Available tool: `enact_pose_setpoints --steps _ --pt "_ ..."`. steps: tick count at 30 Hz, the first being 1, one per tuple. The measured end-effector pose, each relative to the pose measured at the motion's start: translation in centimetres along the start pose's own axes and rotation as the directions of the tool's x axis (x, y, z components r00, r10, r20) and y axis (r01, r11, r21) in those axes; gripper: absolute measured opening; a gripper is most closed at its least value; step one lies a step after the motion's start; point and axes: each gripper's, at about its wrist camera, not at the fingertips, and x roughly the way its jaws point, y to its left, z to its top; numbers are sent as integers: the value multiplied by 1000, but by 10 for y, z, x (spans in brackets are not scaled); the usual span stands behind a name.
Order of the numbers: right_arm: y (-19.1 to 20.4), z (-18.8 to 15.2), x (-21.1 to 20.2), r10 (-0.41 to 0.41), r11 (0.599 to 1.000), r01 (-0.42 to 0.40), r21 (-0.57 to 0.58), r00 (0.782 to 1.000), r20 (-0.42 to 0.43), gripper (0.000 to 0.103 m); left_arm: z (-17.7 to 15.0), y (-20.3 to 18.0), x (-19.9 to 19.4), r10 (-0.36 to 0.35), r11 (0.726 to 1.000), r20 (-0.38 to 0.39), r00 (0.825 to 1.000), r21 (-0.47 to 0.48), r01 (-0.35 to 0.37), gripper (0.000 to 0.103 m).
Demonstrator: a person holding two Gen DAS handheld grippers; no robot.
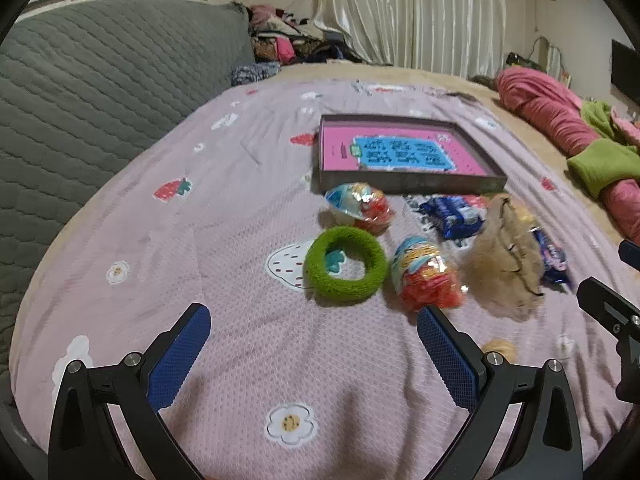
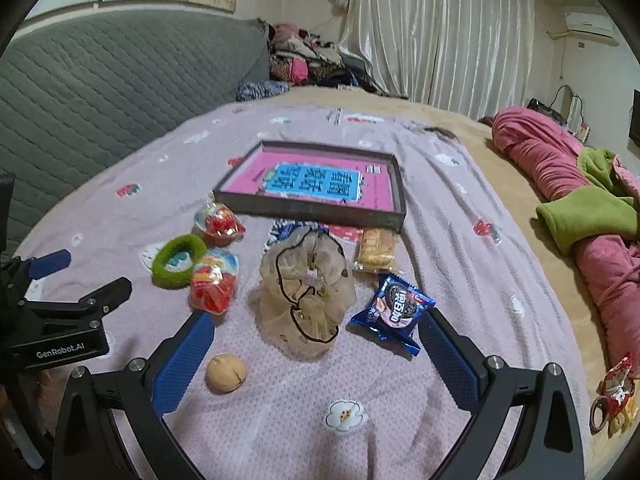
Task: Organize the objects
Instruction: 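Reach both tools toward the green hair tie and beige scrunchie, then grasp the green hair tie with the left tool while the right tool grasps the beige scrunchie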
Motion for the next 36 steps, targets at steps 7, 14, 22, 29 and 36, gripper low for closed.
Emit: enact_pose_setpoints --steps 7,14,22,29,36 --pt "5 4 31 -17 1000 16 -17 999 -47 103 15 9 41 -23 1000 -56 998 -11 22 103" --pt "9 13 56 -59 997 56 -50 996 -70 103 33 16 79 -21 1000 -92 996 -11 20 103" --pt "13 17 84 -67 996 59 -70 991 -119 103 39 17 117 31 999 -129 991 20 -28 103" --pt "25 18 111 -123 987 104 -126 981 -150 87 34 17 136 19 999 -157 987 37 -14 102" --pt "24 18 123 -127 985 106 -132 980 -156 63 39 8 141 -30 998 -152 988 54 39 84"
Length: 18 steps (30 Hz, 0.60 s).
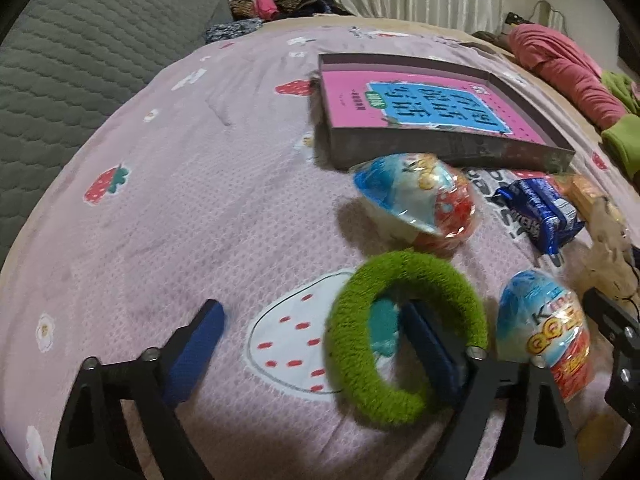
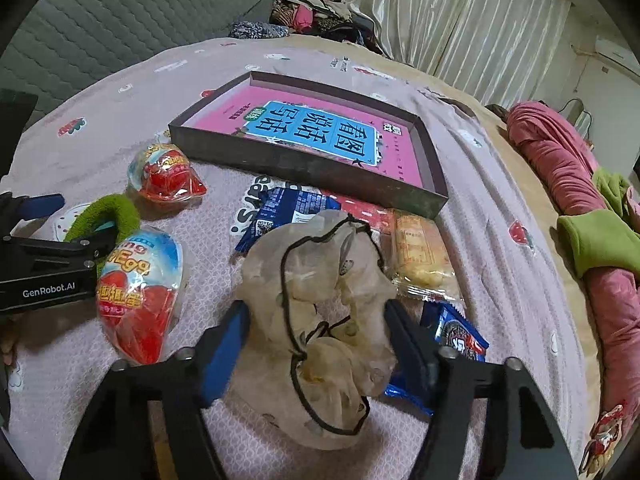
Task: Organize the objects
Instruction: 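Grasp the green hair tie with the left tool while the right tool grasps the beige scrunchie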
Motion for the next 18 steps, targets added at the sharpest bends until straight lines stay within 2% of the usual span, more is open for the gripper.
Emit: enact_pose_setpoints --steps 2,4,6,8,9,12,18 --pt "0 1 1 6 1000 -6 -4 1000 3 56 2 -3 -1 -37 999 7 999 9 37 60" --pt "-1 1 3 15 1000 -15 -8 1000 1 46 4 -8 -1 -76 997 6 997 23 76 45" --pt "-2 2 5 47 999 -47 3 999 -1 37 3 -9 -1 -87 996 7 996 29 87 38" --pt "-3 2 5 69 998 -69 10 998 6 31 3 -12 -3 -104 994 6 995 40 103 18" --pt "-2 2 5 72 997 -72 8 997 9 27 3 -12 -5 -113 993 5 994 37 113 14" --pt "-3 2 1 90 996 -91 12 996 22 22 1 -10 -6 -140 990 -3 990 23 140 13" --pt "-15 0 -17 142 987 -146 67 988 67 20 0 -7 -17 -160 987 20 987 1 160 12"
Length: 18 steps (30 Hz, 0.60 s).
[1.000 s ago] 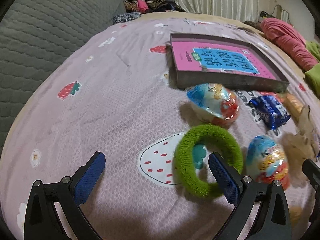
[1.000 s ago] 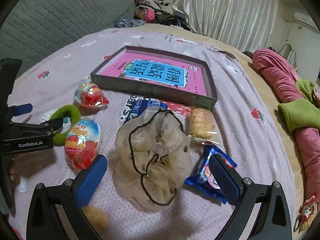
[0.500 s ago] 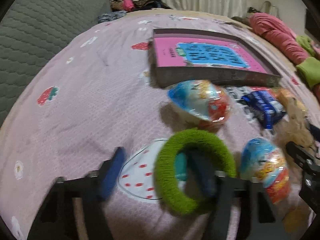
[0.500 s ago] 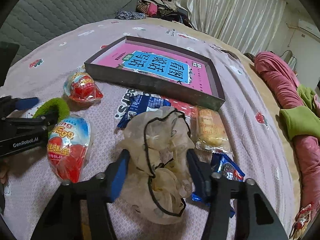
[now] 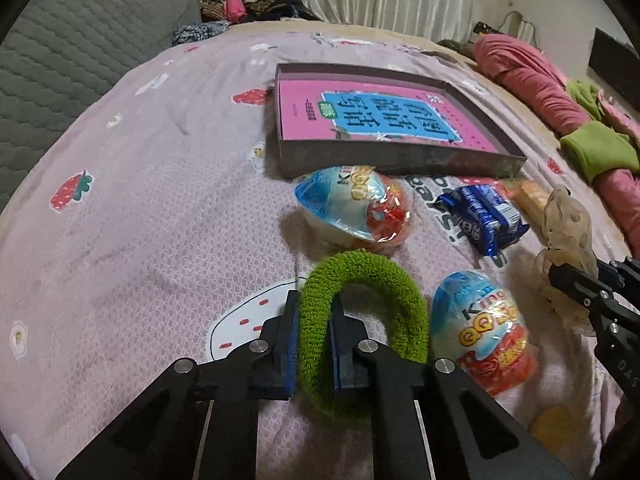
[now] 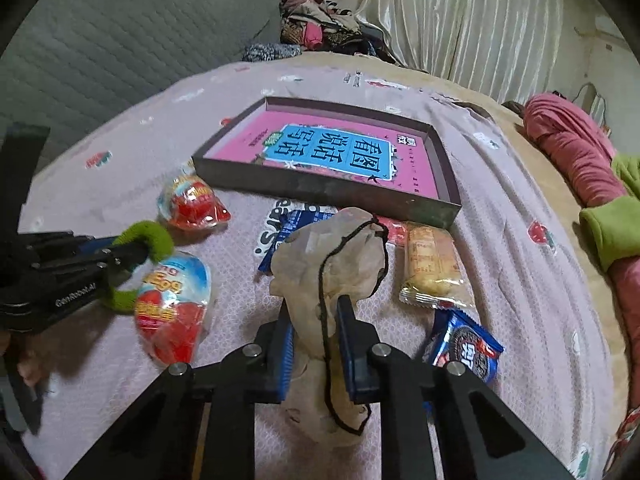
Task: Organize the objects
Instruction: 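Grasp the green hair tie with the left tool while the right tool grasps the beige scrunchie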
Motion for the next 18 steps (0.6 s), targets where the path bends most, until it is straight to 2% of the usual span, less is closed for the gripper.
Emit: enact_pose_setpoints --steps 6,18 --pt "-12 -3 -19 35 998 -37 53 999 24 20 -1 -8 -26 -14 1000 51 999 3 14 12" --pt "-13 -5 -57 27 998 -32 56 996 79 20 -14 -18 -67 -12 1000 131 991 -11 13 12"
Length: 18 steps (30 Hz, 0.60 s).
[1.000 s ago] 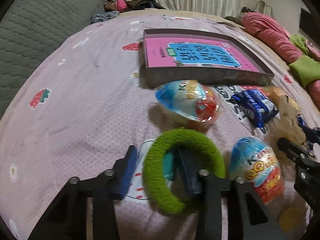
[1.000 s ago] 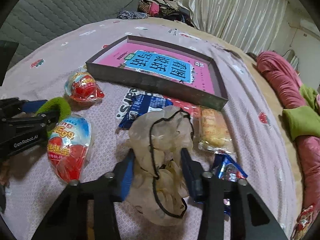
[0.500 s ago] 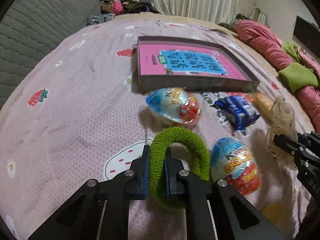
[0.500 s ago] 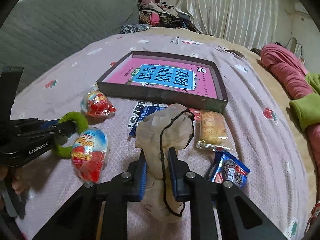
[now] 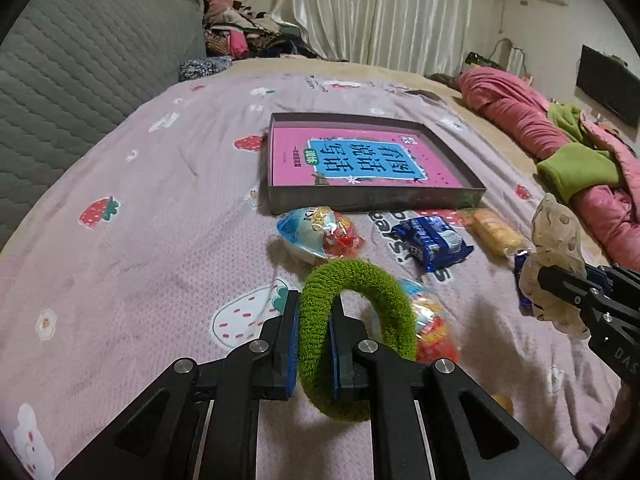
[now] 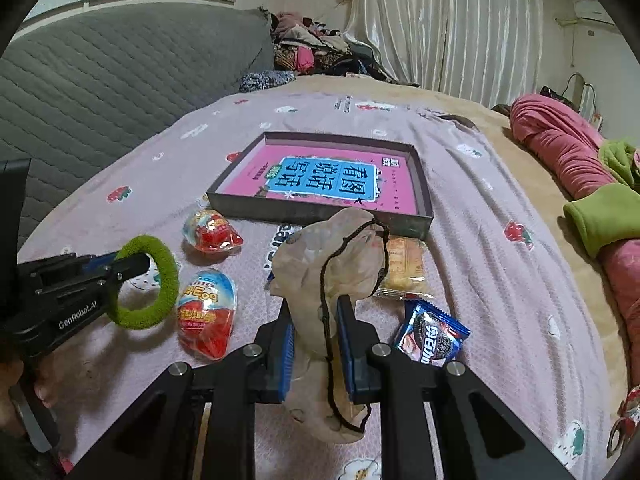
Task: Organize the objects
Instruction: 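Grasp the green hair tie with the left tool while the right tool grasps the beige scrunchie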
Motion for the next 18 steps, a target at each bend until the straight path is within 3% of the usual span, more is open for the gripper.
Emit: enact_pose_setpoints --steps 11,18 --pt "6 3 -35 18 1000 -18 -15 999 50 20 -9 -19 -41 1 1000 34 999 -21 -1 12" --pt "-2 5 -62 29 1000 -28 -10 994 108 20 -1 -42 -65 12 1000 81 997 19 -14 12"
